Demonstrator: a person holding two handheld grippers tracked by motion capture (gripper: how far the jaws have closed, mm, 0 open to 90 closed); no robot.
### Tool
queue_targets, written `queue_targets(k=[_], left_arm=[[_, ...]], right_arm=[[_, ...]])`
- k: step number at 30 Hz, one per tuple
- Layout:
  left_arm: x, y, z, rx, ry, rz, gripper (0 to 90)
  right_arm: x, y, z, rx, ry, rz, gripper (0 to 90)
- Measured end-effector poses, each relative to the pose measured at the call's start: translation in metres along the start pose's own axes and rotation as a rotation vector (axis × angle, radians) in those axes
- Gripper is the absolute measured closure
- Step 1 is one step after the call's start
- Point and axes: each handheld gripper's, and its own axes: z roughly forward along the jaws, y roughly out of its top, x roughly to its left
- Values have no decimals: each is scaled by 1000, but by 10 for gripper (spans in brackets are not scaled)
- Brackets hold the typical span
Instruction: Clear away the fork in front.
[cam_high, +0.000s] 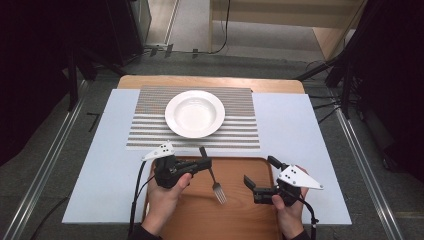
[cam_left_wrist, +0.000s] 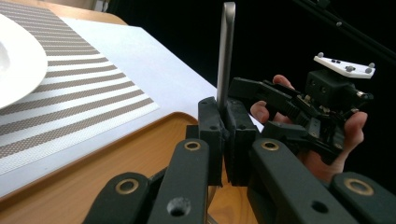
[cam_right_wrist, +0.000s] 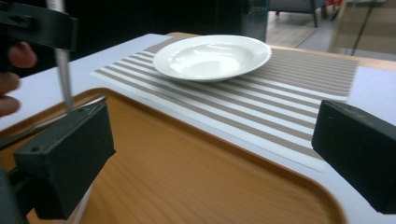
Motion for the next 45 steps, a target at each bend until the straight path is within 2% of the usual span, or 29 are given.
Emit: queue_targets(k=[3, 5, 7, 12, 23, 27, 40, 45], left_arm=[[0, -1, -5, -4, 12, 8, 864], [2, -1, -7, -9, -3, 6, 864], [3, -2, -10, -2, 2, 3, 864], [5, -4, -18, -7, 9, -8, 864], [11, -9, -39, 0, 19, -20, 864], [15, -14, -46, 3, 27, -35, 864], [20, -20, -65, 30, 41, -49, 864], [23, -23, -72, 38, 31, -72, 864]], right_arm=[[-7, -2, -3, -3, -15, 9, 0], [-12, -4, -5, -1, -30, 11, 0], [-17, -5, -8, 1, -48, 14, 0], [-27, -8, -15, 9, -88, -28, 0], [-57, -18, -35, 7, -160, -20, 0], [-64, -22, -42, 9, -173, -15, 0], [-86, -32, -61, 10, -222, -11, 0], [-96, -37, -70, 12, -240, 2, 0]])
